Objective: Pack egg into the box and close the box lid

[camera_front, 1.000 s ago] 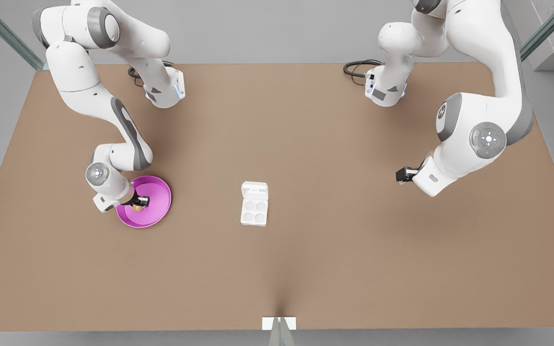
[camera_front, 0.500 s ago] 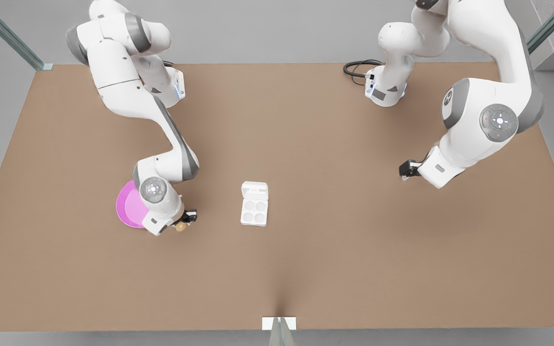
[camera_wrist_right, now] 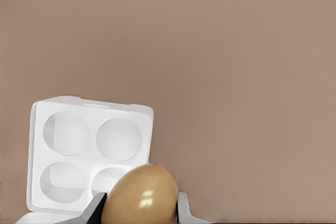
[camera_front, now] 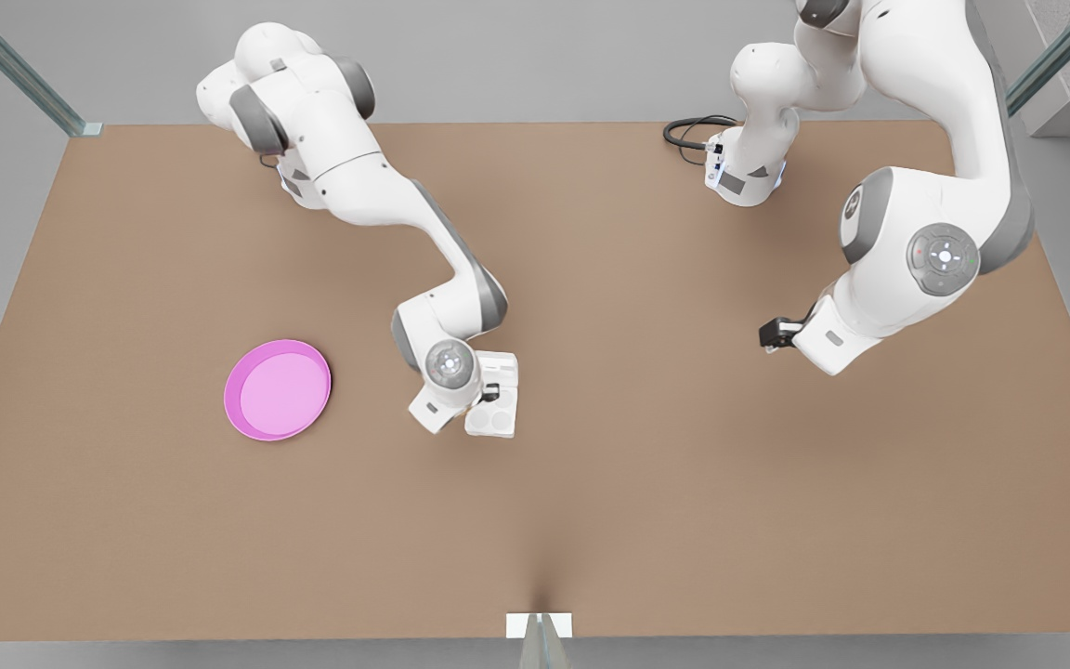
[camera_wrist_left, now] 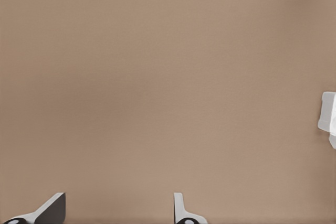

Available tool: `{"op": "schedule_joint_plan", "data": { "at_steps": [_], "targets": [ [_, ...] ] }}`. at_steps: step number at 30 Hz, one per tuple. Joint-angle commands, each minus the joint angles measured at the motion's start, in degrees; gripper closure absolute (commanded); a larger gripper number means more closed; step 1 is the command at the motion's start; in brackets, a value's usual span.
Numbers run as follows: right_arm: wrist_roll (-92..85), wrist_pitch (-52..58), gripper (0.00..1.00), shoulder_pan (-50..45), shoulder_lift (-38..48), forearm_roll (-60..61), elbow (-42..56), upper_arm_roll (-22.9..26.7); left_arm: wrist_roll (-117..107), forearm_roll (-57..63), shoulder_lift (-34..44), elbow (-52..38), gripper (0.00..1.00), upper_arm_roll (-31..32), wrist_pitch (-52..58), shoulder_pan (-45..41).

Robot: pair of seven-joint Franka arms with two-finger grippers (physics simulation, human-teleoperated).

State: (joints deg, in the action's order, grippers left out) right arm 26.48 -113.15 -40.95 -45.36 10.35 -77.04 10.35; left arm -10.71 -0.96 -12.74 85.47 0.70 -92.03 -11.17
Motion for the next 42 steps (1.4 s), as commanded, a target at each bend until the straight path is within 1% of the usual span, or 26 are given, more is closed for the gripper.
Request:
{"op": "schedule_joint_plan", "data": {
  "at_steps": [1,4,7,8,12,14,15,16,18,19,20,21,22,23,24,27,28,29,31,33,34,35,36,38,41,42],
  "targets": [
    [13.9,1.6,0.49,-0.1,-0.4,1.3,0.6,0.0,-1.3,0.0,0.0,0.0,0.0,0.0,0.1,0.0],
    [15.6,1.6,0.48,-0.5,-3.0,1.8,3.2,0.1,-1.3,0.0,0.0,0.0,0.0,0.0,0.1,0.0],
    [16.3,1.3,0.47,-1.0,-3.3,2.2,3.6,0.7,-1.3,0.4,0.1,0.0,0.0,0.0,0.1,0.0],
    [15.9,1.3,0.0,-1.0,-3.7,2.2,4.0,0.7,-1.3,0.5,0.0,0.0,0.0,0.0,0.0,0.0],
    [16.1,2.0,0.0,-3.1,-3.0,4.2,4.3,0.7,-1.3,0.5,-0.2,0.0,0.0,0.0,0.0,0.0],
    [15.6,2.1,0.0,1.7,-1.1,3.2,3.4,0.1,-1.3,0.5,-0.3,0.0,0.0,0.0,0.0,-0.3],
    [15.4,2.7,0.0,7.2,0.3,0.0,2.8,-4.2,-1.5,0.5,-0.3,0.0,0.0,0.0,0.0,-1.0],
    [15.4,3.1,0.0,15.4,1.3,-5.3,2.2,-11.1,-2.4,0.3,-0.3,-0.2,0.0,0.0,0.1,-1.8],
    [8.7,4.6,0.0,34.7,3.0,-15.5,-0.4,-23.8,-8.8,-0.1,-0.2,-1.4,0.0,0.1,0.1,-6.8],
    [2.1,6.0,0.0,43.8,4.7,-20.1,-3.4,-28.6,-12.2,-0.1,-0.3,-1.4,0.0,0.1,-0.1,-9.4],
    [-7.6,5.7,0.0,48.7,8.4,-22.5,-8.4,-28.5,-16.3,0.1,-0.2,-1.0,0.0,0.0,0.0,-12.6],
    [-16.9,4.7,0.0,51.9,14.4,-22.9,-14.1,-27.8,-19.3,0.3,-0.3,-0.6,0.0,0.0,0.0,-16.8],
    [-21.3,1.7,0.0,52.6,21.1,-22.7,-20.4,-26.9,-23.7,0.3,-1.4,-0.5,0.0,0.0,-3.2,-20.3],
    [-21.6,4.2,0.0,53.9,24.3,-22.9,-21.3,-27.0,-26.6,0.2,-2.9,-0.4,0.0,0.0,-4.4,-23.5],
    [-23.6,8.6,0.0,54.0,24.5,-23.0,-19.1,-27.1,-29.3,0.2,-3.8,-0.1,0.0,0.0,-6.1,-25.3],
    [-29.2,13.5,0.0,56.2,29.3,-22.6,-18.1,-27.6,-42.0,0.1,-8.9,-0.5,0.0,0.1,-13.0,-32.9],
    [-32.1,16.4,0.0,54.8,33.3,-21.3,-18.8,-25.8,-44.3,-0.1,-11.6,-0.3,0.0,0.2,-16.2,-35.2],
    [-33.4,18.4,0.0,47.6,37.9,-15.3,-19.0,-17.7,-45.4,0.0,-13.9,-0.3,0.0,0.2,-17.9,-36.4],
    [-34.6,19.9,0.0,49.0,42.3,-13.9,-19.1,-17.7,-46.9,0.5,-18.6,-0.7,0.0,0.1,-24.7,-38.0],
    [-34.1,21.8,0.0,48.8,39.3,-13.9,-15.7,-17.7,-46.9,0.8,-22.5,-0.9,0.0,0.1,-29.7,-38.7],
    [-34.0,21.5,0.0,49.0,38.9,-13.7,-15.9,-17.8,-46.8,0.8,-23.7,-1.0,0.0,0.1,-30.6,-38.6],
    [-33.9,21.2,0.0,49.0,38.8,-9.7,-15.7,-17.6,-46.7,0.7,-25.7,-1.7,0.0,0.1,-34.1,-38.5],
    [-34.3,20.4,0.0,49.0,38.8,-10.5,-14.6,-17.6,-46.5,0.7,-27.8,-4.5,0.0,0.0,-34.5,-38.3],
    [-34.2,13.9,0.0,48.3,36.7,-12.3,-13.8,-17.6,-46.2,0.6,-30.4,-7.2,0.0,-0.3,-36.0,-38.0],
    [-34.0,13.0,0.0,44.5,35.1,-15.9,-11.9,-18.3,-46.2,1.5,-34.8,-9.0,0.0,-0.5,-38.3,-38.2],
    [-33.8,11.0,0.0,43.8,34.9,-15.8,-12.3,-18.3,-46.2,1.5,-34.9,-9.4,0.0,-0.5,-38.3,-38.0]
  ]
}}
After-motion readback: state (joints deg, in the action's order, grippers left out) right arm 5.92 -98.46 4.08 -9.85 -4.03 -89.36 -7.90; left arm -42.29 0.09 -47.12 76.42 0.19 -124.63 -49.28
